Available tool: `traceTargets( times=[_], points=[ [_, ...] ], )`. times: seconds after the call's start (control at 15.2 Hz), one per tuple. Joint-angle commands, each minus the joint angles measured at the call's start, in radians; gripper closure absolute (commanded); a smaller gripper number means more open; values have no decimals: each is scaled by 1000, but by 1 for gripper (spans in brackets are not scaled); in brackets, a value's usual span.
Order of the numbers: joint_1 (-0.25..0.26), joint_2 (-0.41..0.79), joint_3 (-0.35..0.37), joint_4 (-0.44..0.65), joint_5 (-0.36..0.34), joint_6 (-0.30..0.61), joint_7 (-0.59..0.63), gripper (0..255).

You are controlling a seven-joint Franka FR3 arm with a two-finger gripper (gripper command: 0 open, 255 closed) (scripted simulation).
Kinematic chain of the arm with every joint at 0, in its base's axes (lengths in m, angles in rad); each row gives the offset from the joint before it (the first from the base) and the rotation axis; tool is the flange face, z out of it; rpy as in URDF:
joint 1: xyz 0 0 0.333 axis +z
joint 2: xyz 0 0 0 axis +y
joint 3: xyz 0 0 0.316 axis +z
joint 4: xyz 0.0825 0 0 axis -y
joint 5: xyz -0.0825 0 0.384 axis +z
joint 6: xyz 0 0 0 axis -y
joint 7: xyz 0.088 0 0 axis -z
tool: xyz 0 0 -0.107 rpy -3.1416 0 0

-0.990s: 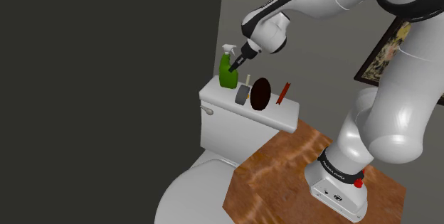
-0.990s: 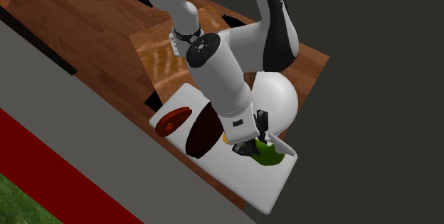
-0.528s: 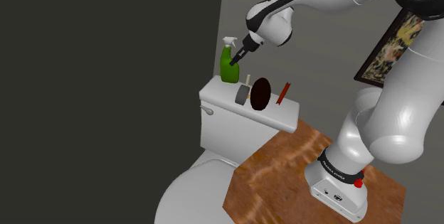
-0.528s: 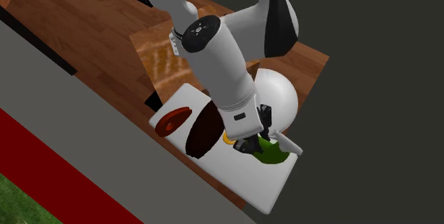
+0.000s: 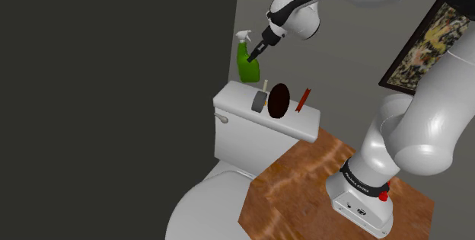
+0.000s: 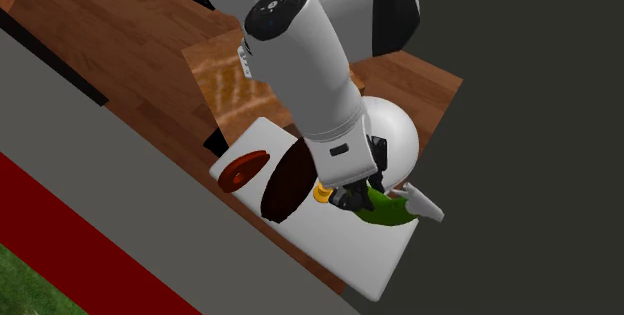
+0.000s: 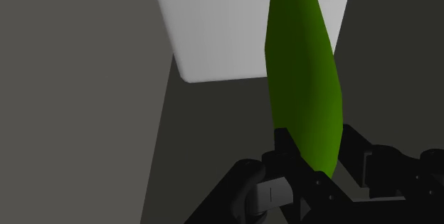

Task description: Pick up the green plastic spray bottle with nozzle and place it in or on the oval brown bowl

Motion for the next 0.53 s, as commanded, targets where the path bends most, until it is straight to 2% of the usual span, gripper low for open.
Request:
traceTargets(
  times=[0.0,0.46],
  points=[
    [-5,-19,4,8,-40,-19,36,255],
    [-25,-74,19,48,-143,-92,130,255]
  ],
)
